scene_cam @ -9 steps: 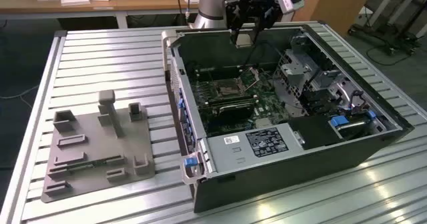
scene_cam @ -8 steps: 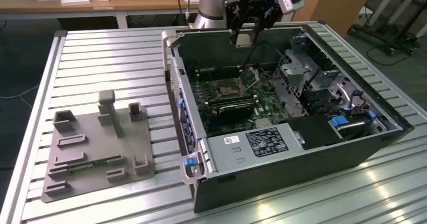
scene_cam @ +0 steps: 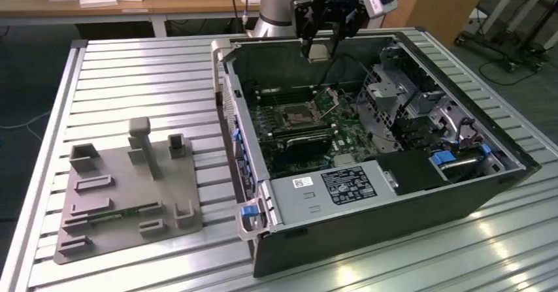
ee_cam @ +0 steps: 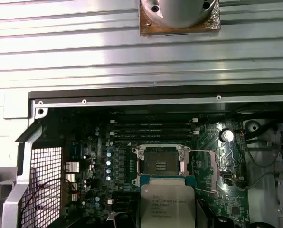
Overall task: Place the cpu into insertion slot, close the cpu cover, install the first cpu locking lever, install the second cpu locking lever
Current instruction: 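Place the cpu into insertion slot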
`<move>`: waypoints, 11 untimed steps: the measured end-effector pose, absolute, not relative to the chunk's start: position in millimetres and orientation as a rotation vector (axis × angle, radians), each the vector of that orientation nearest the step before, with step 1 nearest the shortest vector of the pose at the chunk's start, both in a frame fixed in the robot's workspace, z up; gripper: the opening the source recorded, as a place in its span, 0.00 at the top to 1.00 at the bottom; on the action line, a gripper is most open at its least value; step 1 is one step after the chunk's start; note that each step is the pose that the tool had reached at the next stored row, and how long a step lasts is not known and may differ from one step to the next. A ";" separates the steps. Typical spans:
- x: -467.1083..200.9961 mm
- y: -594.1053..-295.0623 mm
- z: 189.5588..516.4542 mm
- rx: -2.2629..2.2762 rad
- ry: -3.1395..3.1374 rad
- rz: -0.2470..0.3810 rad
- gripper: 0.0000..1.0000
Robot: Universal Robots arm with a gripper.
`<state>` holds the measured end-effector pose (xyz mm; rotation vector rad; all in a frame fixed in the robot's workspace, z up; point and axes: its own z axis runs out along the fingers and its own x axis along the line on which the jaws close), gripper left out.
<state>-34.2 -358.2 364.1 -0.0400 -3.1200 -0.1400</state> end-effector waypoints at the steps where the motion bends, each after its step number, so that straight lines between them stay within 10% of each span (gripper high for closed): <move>1: -34.2 -358.2 364.1 -0.040 -3.120 -0.140 0.46; 11: -34.2 -358.0 363.1 -0.133 -3.120 -0.140 0.46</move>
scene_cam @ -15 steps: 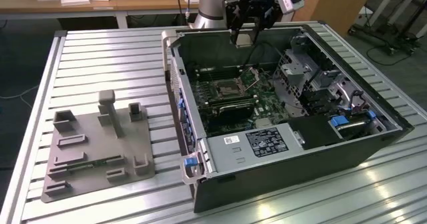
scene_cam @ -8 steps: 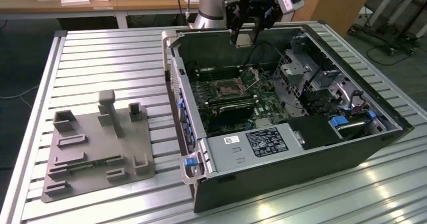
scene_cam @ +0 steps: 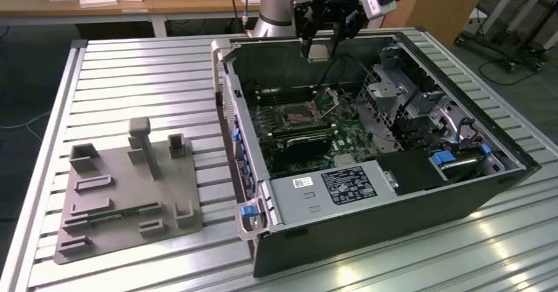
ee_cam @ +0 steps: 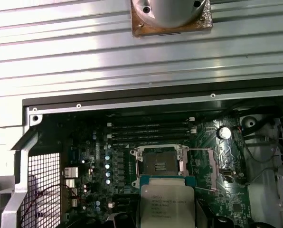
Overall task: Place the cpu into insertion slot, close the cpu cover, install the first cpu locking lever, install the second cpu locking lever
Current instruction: 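Place the cpu into insertion slot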
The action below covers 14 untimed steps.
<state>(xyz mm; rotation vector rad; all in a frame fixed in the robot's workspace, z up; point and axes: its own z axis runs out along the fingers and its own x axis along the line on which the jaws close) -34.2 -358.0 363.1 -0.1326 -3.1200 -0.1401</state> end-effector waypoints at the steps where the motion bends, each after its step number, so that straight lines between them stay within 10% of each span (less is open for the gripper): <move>1: -34.2 -358.0 362.9 -0.156 -3.120 -0.140 0.46; 14: -34.2 -358.0 362.1 -0.280 -3.115 -0.142 0.46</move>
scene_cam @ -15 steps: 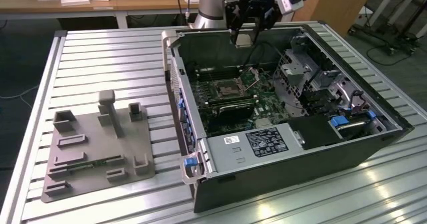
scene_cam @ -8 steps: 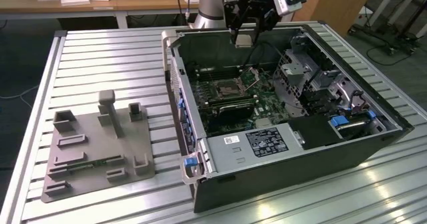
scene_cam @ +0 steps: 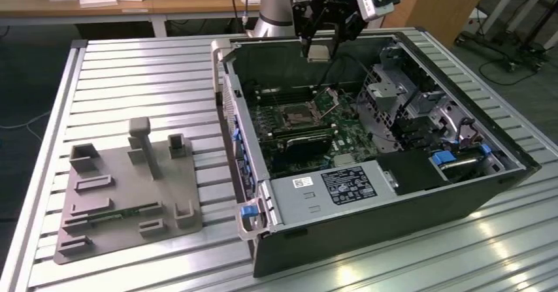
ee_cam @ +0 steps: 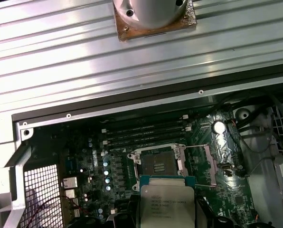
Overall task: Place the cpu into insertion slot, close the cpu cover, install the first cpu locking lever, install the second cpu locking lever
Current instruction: 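Place the cpu into insertion slot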
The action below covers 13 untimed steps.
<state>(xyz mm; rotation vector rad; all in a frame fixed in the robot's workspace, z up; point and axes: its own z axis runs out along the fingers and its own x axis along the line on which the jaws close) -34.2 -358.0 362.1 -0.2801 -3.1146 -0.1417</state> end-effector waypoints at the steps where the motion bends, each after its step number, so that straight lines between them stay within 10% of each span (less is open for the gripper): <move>1: -34.2 -358.0 362.1 -0.280 -3.115 -0.142 0.46; 13: -34.2 -358.0 361.3 -0.374 -3.107 -0.142 0.46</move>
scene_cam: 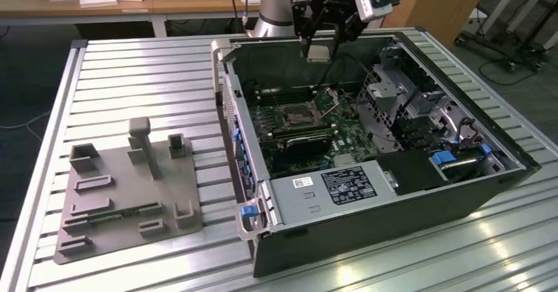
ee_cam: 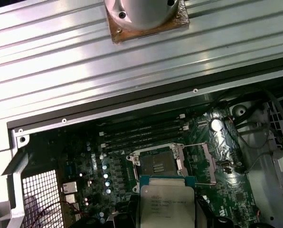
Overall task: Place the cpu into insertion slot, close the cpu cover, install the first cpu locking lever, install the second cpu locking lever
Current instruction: 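Place the cpu into insertion slot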
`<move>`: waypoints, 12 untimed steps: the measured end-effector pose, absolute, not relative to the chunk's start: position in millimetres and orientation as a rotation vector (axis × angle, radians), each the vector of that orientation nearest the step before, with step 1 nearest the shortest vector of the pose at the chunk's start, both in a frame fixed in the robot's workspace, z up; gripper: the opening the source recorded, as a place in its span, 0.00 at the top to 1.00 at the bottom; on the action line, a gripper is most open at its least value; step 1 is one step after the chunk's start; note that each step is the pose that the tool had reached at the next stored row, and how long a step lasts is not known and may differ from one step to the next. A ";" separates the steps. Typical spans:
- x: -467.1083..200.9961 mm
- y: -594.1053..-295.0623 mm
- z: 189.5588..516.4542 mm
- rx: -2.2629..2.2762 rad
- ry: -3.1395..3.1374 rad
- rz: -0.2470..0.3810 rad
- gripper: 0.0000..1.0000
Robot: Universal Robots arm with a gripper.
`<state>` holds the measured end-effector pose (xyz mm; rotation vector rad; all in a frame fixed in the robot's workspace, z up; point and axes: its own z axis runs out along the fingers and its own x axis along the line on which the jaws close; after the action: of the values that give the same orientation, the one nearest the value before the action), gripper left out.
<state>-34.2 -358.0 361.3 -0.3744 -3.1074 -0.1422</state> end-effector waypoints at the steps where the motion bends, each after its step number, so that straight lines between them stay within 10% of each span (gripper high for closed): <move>1: -34.2 -358.0 361.0 -0.403 -3.105 -0.142 0.46; 12: -35.6 -358.0 359.8 -0.483 -3.096 -0.143 0.46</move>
<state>-35.6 -358.0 359.8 -0.4832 -3.0955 -0.1427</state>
